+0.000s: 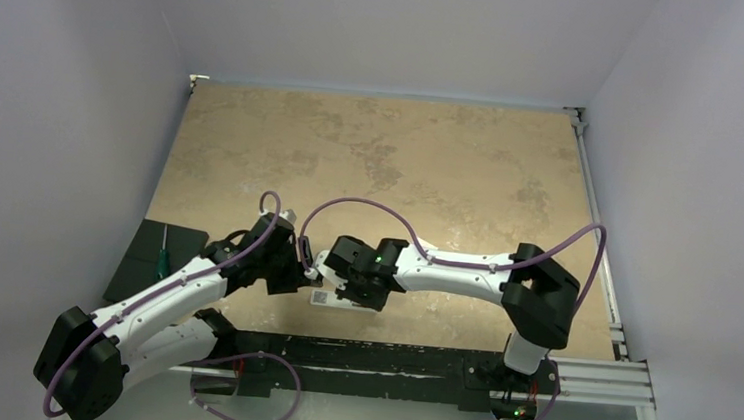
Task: Load the batteries into the remote control
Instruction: Load the battery into the remote control.
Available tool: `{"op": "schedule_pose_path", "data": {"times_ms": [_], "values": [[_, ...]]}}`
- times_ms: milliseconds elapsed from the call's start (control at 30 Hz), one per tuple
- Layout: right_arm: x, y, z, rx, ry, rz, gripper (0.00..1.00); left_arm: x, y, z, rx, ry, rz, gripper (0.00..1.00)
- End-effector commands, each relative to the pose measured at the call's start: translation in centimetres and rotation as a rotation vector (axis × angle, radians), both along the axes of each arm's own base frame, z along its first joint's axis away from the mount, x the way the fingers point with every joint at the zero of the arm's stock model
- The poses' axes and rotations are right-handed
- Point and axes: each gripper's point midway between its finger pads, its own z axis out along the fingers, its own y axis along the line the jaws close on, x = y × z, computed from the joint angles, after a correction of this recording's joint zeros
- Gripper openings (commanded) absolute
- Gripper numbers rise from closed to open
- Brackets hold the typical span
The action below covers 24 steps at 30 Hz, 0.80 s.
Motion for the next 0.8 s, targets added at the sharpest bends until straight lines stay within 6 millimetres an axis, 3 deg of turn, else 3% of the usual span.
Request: {"op": "schedule_pose_path", "data": {"times_ms": [0, 767], "values": [[0.56, 0.91, 0.42, 0.019, -0.018, -0.01, 0.2, 0.35, -0.46, 0.39, -0.021, -0.026, -0.017, 0.6], [1.17, 1.19, 0.6, 0.026, -0.032, -0.038, 0.29, 0.37, -0.54, 0.38, -0.024, -0.029, -0.021, 0.6]]}}
